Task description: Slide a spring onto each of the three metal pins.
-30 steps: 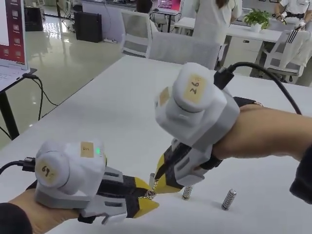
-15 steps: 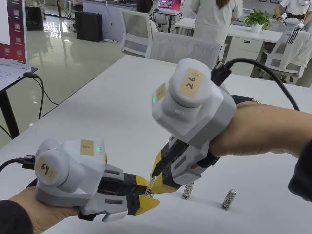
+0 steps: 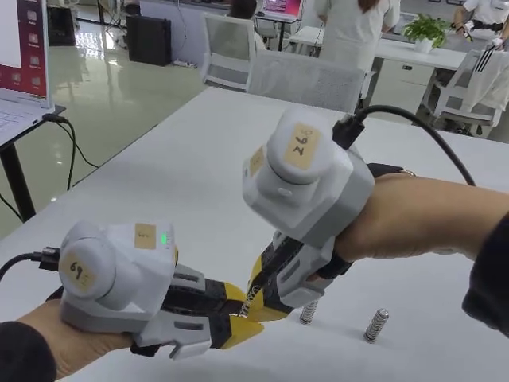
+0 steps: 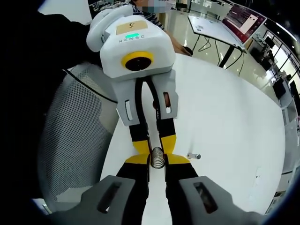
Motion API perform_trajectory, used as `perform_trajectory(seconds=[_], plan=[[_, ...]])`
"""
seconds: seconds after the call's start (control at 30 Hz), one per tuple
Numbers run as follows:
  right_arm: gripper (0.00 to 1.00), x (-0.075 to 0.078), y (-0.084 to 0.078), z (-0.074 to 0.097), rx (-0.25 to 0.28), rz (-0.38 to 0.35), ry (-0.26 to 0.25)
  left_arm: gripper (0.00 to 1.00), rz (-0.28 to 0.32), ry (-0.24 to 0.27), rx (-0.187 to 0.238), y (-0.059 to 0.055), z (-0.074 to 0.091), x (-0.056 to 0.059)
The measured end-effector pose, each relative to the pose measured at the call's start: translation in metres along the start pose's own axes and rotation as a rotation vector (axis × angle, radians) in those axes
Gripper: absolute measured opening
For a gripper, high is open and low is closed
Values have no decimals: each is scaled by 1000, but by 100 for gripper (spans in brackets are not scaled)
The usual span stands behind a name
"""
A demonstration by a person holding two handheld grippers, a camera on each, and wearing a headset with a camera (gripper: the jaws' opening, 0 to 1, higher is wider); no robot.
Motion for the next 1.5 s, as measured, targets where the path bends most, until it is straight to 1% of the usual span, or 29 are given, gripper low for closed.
perform_trajectory(seconds=[0.23, 0.33, 0.37, 0.5, 0.57, 0.73, 0.87, 1.0, 1.1, 1.2, 1.3, 1.37, 1.4, 1.5], plan=[[8, 0, 0, 0, 3, -5, 7, 3, 2, -5, 4, 0, 0, 0], [8, 2, 0, -1, 5, -10, 4, 3, 28, 4, -2, -1, -1, -2], [8, 3, 0, 0, 6, -12, 2, 3, 29, 8, -4, -1, 0, -2], [8, 6, 0, 2, 8, -15, -10, 10, 41, 17, -10, -2, 0, -3], [8, 7, 0, 3, 13, -22, -14, 11, 41, 19, -11, -2, 0, -4], [8, 11, -2, 8, 23, -41, -29, 13, 66, 28, -10, -3, 1, -7], [8, 15, -6, 11, 22, -53, -38, 20, 93, 48, -14, -4, 2, -10], [8, 20, -9, 14, 15, -64, -55, 23, 110, 78, -7, -4, 4, -16], [8, 26, -11, 18, 23, -78, -64, 25, 116, 99, -6, -5, 5, -19], [8, 32, -12, 21, 18, -85, -78, 30, 132, 125, -8, -5, 7, -23], [8, 39, -12, 23, 17, -94, -88, 31, 136, 139, -5, -6, 8, -25], [8, 45, -14, 24, 10, -100, -103, 33, 141, 146, -8, -7, 9, -26], [8, 52, -15, 25, 6, -103, -110, 34, 143, 150, -10, -7, 9, -27], [8, 59, -16, 24, -5, -110, -126, 35, 147, 166, -13, -9, 10, -29]])
Point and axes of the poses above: the centre of the closed fingertips' face, and the gripper's own axes: z roughly backward along the fingers, x roughly to its right, y roughly out of its top, the point moved 7 cm from there along z, roughly backward along the fingers, and after that the axes turned 10 degrees about y, right-handed, at the moved point
